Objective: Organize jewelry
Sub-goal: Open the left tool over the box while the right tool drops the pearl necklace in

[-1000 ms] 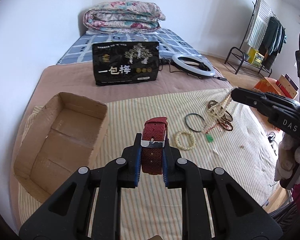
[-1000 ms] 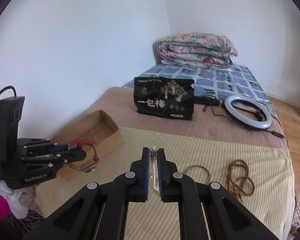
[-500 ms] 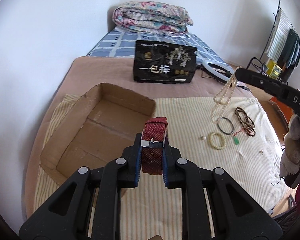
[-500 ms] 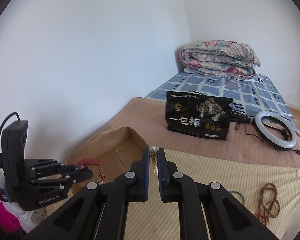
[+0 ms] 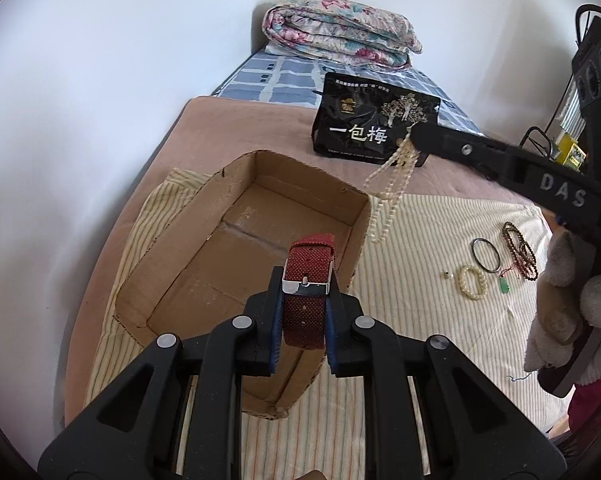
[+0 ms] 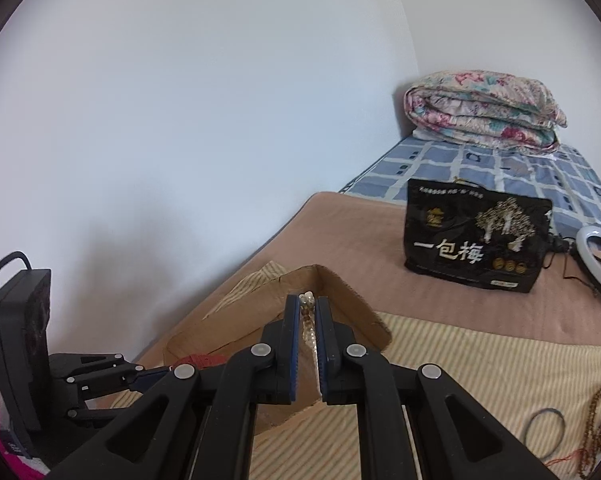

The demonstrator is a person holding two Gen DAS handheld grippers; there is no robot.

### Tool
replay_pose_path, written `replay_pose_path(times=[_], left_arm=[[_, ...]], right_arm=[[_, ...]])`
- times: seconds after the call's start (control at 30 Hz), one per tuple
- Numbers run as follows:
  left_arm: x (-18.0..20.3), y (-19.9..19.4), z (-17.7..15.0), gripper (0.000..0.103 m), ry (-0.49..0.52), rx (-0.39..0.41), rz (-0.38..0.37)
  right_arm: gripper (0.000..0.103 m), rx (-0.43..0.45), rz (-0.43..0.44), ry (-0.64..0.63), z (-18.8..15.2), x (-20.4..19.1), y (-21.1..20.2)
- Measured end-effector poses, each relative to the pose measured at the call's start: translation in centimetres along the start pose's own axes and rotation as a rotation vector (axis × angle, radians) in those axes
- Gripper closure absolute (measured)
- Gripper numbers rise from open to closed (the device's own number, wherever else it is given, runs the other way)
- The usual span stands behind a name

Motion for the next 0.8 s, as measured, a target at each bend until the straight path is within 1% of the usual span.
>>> replay_pose_path(times=[0.13, 0.3, 0.47, 0.57, 0.6, 0.63, 0.67, 0.7, 0.73, 0.77, 0.8], left_arm=[[-0.9, 0.6, -0.3, 0.087, -0.012, -0.021, 0.013], [-1.8, 0.8, -0.5, 0.087, -0.012, -0.021, 0.039], [-2.3, 1.3, -0.8, 0.087, -0.004, -0.029, 0.059], [-2.6, 1.4, -0.6, 0.087, -0.003, -0.021, 0.072], [-2.7, 1.4, -0.5, 0.087, -0.001, -0.015, 0.077], [-2.8, 1.3, -0.5, 0.086, 0.001, -0.012, 0.079], [-2.8, 1.3, -0.4, 0.082, 0.004, -0.009, 0.083], [-2.8, 1.3, -0.4, 0.066, 0.004, -0.005, 0.09], [-2.9, 1.2, -0.3, 0.049, 0.001, 0.003, 0.091], [-2.9, 1.1, -0.1, 0.046, -0.002, 0.015, 0.093], [-3.0, 0.8, 0.1, 0.044, -0.003, 0.031, 0.096]], right_arm=[[0.098, -0.024, 0.022, 0.004, -0.8, -0.6, 1.9], [0.098, -0.064, 0.03, 0.016, -1.8, -0.4, 4.1], [0.098, -0.087, 0.033, 0.027, -2.3, -0.2, 5.1], [0.097, -0.105, 0.037, 0.026, -2.8, -0.2, 5.6], [0.096, -0.103, 0.035, 0.026, -2.7, -0.2, 5.7], [0.094, -0.103, 0.033, 0.026, -2.7, -0.2, 5.7], [0.081, -0.103, 0.033, 0.025, -2.7, -0.3, 5.7], [0.073, -0.102, 0.031, 0.024, -2.7, -0.3, 5.7], [0.06, -0.101, 0.023, 0.022, -2.6, -0.3, 5.6], [0.055, -0.098, 0.01, 0.017, -2.6, -0.2, 5.5], [0.054, -0.099, 0.003, 0.015, -2.6, -0.2, 5.5]])
Point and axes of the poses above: each gripper's, at about its wrist camera, not at the fingertips, and y roughly the way its jaws point, x to its right, z to its top, the point moved 9 cm from there along y, roughly the way its jaws point, and after that the axes turned 12 degrees about -y, right-handed, at the moved point
